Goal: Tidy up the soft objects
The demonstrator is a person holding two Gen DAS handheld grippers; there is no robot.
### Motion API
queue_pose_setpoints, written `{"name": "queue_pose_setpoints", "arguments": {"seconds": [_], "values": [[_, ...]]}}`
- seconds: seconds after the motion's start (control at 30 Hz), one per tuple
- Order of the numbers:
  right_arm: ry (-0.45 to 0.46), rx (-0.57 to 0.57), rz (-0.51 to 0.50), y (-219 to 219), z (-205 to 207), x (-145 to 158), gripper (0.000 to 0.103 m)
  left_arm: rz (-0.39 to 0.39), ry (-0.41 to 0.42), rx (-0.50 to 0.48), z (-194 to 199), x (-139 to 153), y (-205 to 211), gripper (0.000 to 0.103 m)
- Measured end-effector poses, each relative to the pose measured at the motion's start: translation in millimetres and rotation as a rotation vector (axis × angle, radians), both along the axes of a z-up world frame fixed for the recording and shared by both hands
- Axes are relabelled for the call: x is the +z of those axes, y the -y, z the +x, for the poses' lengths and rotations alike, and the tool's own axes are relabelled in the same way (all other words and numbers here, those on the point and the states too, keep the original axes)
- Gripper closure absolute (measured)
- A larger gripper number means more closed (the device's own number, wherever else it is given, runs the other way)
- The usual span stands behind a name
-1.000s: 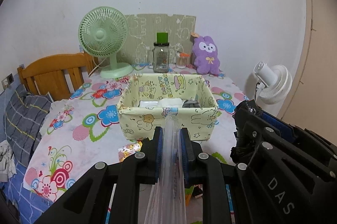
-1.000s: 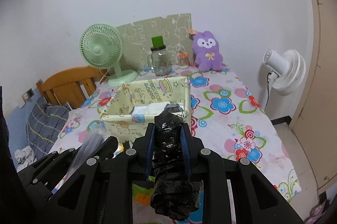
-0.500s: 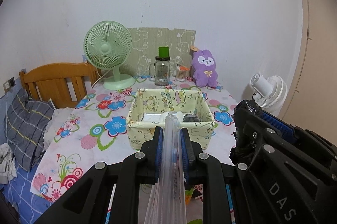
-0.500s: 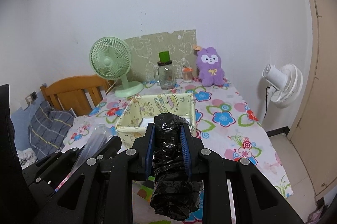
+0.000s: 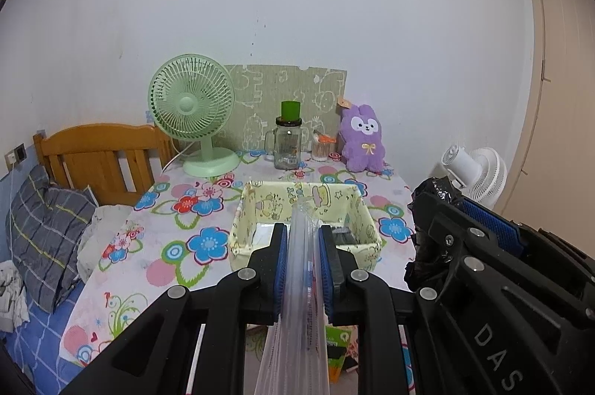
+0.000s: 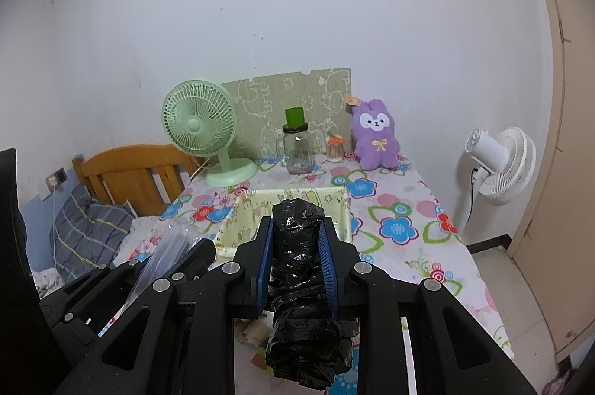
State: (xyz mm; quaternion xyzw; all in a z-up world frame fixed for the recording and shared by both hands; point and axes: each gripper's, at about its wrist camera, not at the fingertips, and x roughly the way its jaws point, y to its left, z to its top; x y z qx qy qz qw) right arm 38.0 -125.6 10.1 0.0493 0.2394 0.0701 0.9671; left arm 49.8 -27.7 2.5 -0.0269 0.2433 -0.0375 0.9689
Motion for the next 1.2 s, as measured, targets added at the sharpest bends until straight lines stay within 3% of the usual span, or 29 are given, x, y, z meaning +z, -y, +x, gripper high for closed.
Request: {"name": "queue_pose_setpoints", "arguments": {"seconds": [0.6, 1.2], "values": [[-0.02, 0.013, 0.006, -5.5, 52.8, 3.5, 0.075, 0.0, -0.013, 0.005, 48.0, 4.6, -4.8, 0.088], [-0.054, 0.042, 0.003, -14.9, 121.5, -13.6, 0.075, -0.01, -0.062, 0.018, 115.0, -13.6, -15.1, 0.088]]}}
